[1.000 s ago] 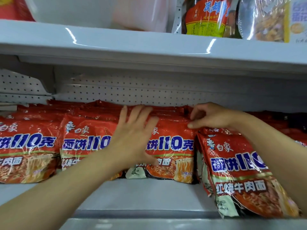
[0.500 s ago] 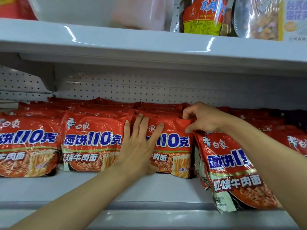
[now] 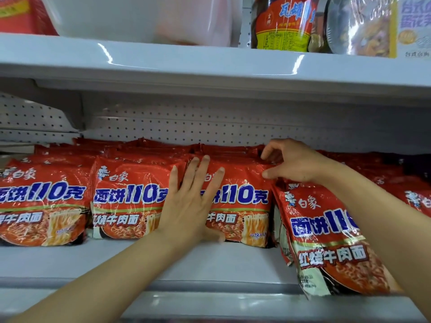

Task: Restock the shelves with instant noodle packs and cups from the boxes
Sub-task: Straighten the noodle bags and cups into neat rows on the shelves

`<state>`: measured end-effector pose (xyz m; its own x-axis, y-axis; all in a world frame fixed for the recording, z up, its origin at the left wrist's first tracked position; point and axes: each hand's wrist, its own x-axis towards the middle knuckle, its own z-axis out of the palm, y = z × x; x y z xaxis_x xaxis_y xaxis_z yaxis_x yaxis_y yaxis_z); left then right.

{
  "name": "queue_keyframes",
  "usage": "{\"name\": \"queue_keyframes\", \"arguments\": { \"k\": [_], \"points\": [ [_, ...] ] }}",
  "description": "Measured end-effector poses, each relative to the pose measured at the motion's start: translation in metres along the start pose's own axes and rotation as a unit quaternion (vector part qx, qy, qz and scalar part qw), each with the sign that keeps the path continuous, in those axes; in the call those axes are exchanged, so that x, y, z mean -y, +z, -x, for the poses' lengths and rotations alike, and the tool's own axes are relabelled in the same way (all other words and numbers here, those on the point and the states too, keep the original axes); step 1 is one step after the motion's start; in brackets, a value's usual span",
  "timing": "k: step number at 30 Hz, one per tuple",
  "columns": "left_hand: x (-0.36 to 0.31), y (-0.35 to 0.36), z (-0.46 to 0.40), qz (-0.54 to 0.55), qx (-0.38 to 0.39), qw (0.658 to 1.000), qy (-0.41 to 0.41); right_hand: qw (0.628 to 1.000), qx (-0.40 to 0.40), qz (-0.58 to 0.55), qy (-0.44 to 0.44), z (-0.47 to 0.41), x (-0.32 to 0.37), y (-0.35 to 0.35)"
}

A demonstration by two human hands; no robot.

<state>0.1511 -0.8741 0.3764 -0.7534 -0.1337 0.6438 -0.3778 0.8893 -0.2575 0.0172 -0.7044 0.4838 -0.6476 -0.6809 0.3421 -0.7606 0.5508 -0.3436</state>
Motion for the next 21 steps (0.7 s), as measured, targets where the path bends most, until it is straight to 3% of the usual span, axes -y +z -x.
{"name": "queue_keyframes", "arguments": {
  "k": [3,8,12,17,21],
  "points": [
    [0.012,-0.012,0.007,0.033,-0.008,0.998,-0.059,0.999,0.019,0.016,-0.037,0.008,0.013,0.002],
    [0.048,-0.023,0.012,0.061,0.059,0.981,-0.177,0.985,0.062,0.152,-0.059,0.011,0.027,0.024],
    [0.063,-0.017,0.017,0.058,0.141,0.971,-0.184,0.976,0.066,0.201,-0.058,0.01,0.023,0.035],
    [0.061,-0.008,0.018,0.016,0.119,0.978,-0.173,0.973,0.046,0.22,-0.061,0.01,0.027,0.039],
    [0.061,-0.012,0.028,0.043,0.108,0.976,-0.185,0.975,0.013,0.209,-0.074,0.016,0.031,0.035]
  ]
}}
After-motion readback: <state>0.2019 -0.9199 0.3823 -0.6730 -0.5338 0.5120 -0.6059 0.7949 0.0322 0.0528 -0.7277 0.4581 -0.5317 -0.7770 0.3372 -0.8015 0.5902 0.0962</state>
